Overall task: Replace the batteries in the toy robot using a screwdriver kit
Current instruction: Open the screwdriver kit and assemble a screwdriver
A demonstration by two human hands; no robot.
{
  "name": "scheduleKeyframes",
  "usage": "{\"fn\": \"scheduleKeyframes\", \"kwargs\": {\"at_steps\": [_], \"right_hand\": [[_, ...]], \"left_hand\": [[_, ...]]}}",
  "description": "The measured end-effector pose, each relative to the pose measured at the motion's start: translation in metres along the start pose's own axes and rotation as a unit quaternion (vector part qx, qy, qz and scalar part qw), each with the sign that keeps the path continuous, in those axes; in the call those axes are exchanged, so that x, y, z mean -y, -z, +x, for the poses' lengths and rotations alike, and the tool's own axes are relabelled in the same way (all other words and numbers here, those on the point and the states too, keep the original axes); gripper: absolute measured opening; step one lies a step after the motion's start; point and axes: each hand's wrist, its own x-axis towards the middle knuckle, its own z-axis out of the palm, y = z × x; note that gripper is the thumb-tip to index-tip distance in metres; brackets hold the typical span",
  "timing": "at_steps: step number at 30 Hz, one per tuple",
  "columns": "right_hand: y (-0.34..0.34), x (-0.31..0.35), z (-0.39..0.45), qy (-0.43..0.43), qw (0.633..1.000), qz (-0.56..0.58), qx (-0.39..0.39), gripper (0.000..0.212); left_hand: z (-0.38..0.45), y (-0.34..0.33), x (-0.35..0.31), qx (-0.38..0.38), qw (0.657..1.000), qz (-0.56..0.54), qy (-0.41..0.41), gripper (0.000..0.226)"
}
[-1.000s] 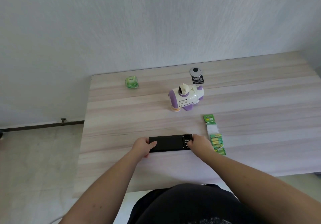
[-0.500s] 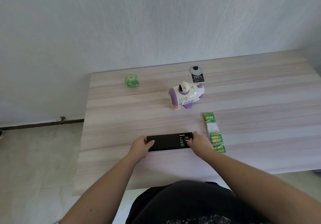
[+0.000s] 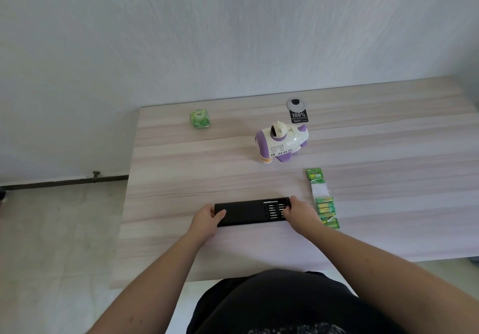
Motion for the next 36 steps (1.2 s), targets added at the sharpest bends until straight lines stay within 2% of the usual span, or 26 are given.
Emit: {"fn": "scheduleKeyframes", "kwargs": {"at_steps": [5, 28, 36], "right_hand": [[0.0, -0.002, 0.0, 0.007, 1.0, 0.004, -0.001, 0.01], [-0.002, -0.001, -0.002, 0.012, 1.0, -0.018, 0.007, 0.009], [0.002, -0.001, 0.001, -0.01, 1.0, 0.009, -0.006, 0.009]], "left_hand": [[0.0, 0.012, 0.009, -0.012, 0.999, 0.029, -0.008, 0.03], [-0.006, 0.019, 0.02, -0.019, 0.999, 0.025, 0.002, 0.023], [-0.002, 0.06, 0.04, -0.047, 0.997, 0.059, 0.024, 0.026]]}}
